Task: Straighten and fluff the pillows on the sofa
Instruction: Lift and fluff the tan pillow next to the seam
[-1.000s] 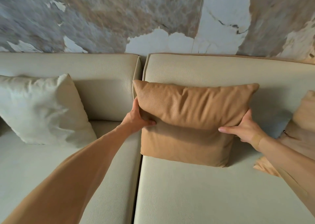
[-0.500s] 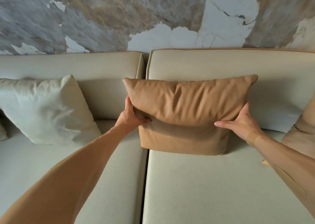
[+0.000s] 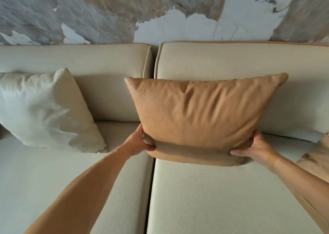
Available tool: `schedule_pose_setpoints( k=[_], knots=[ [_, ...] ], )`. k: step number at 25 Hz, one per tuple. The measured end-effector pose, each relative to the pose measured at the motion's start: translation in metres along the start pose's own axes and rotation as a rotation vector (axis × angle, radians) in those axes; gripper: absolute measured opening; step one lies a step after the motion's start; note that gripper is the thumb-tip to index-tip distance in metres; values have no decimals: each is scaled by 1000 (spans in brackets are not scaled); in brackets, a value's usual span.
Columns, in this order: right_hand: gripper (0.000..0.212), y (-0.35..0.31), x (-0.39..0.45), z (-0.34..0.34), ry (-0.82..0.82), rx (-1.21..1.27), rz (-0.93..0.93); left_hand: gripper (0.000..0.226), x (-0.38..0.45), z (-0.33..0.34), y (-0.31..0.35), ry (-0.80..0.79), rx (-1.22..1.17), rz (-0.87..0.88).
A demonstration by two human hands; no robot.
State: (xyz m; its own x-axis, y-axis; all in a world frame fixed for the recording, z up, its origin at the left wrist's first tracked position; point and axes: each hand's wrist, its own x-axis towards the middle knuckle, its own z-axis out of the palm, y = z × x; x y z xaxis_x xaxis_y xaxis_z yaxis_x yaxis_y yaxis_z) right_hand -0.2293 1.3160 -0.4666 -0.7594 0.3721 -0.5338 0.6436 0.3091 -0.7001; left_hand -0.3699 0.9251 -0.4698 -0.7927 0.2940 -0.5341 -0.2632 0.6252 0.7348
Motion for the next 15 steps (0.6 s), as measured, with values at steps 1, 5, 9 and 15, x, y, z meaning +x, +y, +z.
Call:
schedule_pose_setpoints(
  k=[1,5,9,15],
  knots=[
    [140,13,8,8,-31,35,8,97,8,8,-11,2,7,-24],
    [132,64,37,26,-95,2,43,89,41,31,-49,-24,27,-80],
    [95,81,50,34,-8,-169,42,68,51,40,-66,30,53,-75],
    [56,51,37,58,106,-258,41,44,43,15,-63,120,117,-113]
  ],
)
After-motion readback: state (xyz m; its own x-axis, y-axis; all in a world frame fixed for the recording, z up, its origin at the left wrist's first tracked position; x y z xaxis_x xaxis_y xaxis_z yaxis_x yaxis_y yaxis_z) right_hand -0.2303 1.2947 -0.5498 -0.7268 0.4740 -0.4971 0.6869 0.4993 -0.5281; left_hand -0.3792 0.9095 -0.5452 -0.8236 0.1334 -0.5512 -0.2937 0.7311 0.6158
